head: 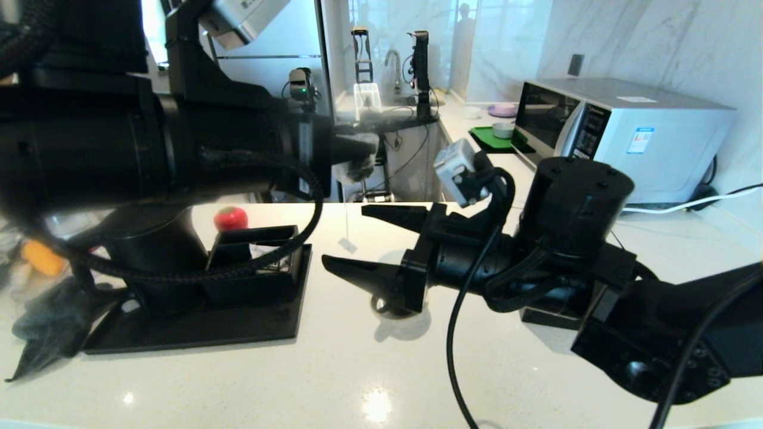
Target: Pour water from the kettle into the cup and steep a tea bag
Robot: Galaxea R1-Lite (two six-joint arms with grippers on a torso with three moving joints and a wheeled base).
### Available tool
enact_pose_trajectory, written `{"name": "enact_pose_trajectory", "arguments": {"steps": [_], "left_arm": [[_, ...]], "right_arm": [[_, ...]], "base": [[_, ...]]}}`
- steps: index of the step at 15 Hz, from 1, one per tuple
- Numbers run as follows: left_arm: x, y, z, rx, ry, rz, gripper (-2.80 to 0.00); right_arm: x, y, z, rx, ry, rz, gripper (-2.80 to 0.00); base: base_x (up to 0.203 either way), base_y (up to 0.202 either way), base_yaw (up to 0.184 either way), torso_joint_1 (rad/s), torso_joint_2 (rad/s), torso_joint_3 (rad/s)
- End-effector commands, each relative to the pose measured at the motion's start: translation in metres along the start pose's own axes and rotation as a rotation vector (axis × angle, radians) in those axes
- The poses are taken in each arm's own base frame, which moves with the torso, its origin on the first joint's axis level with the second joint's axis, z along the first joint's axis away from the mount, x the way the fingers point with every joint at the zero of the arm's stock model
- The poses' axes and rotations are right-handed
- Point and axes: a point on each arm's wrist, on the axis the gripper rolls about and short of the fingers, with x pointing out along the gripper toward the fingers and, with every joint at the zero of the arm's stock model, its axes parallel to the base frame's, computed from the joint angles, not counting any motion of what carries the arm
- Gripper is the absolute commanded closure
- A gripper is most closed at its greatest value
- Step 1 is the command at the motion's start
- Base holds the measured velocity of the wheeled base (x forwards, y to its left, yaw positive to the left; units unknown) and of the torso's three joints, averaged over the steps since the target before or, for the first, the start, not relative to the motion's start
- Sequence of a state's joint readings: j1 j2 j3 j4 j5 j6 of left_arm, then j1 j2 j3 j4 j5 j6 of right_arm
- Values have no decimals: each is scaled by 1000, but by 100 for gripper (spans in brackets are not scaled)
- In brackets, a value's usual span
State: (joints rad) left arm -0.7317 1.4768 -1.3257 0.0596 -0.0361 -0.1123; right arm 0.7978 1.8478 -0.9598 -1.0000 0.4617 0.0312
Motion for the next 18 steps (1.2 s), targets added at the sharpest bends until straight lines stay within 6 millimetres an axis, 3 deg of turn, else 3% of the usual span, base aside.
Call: {"name": "enact_pose_trajectory", "arguments": {"steps": [1, 18], "left_arm": [[0, -1, 0, 0, -1, -2, 0], [-2, -10, -1, 12, 2, -37, 0]], "right_arm": [[8, 4, -12, 11, 22, 22, -280], [14, 0, -25, 4, 15, 22, -272]], "base": [[0, 0, 0, 0, 0, 0], [0, 0, 0, 0, 0, 0]]}}
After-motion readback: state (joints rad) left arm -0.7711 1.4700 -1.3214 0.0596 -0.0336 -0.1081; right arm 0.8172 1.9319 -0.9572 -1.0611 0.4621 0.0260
